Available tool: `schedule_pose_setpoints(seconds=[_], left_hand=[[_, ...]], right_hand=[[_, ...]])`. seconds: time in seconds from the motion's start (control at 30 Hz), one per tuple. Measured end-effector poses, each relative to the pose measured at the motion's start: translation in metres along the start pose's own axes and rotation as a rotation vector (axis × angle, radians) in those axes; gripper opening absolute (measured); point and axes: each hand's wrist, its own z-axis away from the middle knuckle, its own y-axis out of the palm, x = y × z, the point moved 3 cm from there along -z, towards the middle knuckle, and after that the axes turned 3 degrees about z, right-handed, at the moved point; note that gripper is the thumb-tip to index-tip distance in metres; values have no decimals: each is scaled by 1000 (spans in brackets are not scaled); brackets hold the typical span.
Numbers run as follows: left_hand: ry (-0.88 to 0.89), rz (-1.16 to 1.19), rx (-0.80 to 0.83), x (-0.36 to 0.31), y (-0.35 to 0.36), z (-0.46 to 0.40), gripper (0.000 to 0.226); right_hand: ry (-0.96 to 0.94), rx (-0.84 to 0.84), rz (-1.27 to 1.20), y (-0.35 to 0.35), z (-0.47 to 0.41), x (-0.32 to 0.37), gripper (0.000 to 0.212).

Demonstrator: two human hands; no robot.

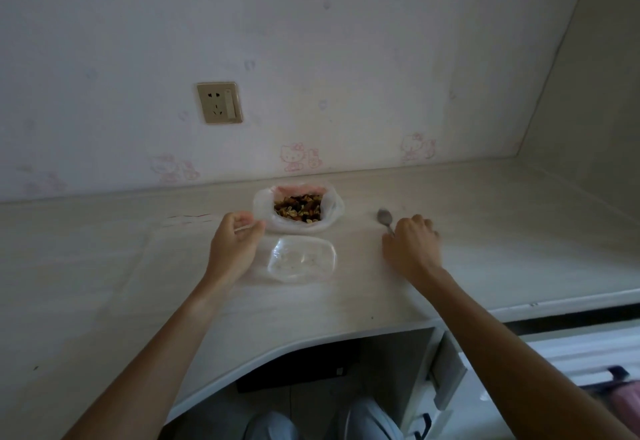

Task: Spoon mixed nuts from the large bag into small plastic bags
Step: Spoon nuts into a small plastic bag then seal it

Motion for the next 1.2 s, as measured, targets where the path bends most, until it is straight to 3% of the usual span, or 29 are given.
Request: schedule_pose_setpoints(seconds=[0.13,0.3,0.47,0.7,0.9,1.2], left_hand=[[1,7,3,6,8,-8,58],[-44,66,6,10,17,-18,64],[-47,118,-14,9,24,-33,63],[-27,62,-45,9,33,-60,72],[99,-15,-85,18,37,-64,48],[188,50,-126,16,32,-61,22]], right_hand=[[43,12,-82,5,-7,6,22],[1,-33,-219,12,-14,9,11],[-82,-44,-703,6,-24,19,4],[-184,222,-1097,11,-59,64,5],[-267,326,-1146,22,-87,73,7],[-281,84,-1326,10,-84,75,29]])
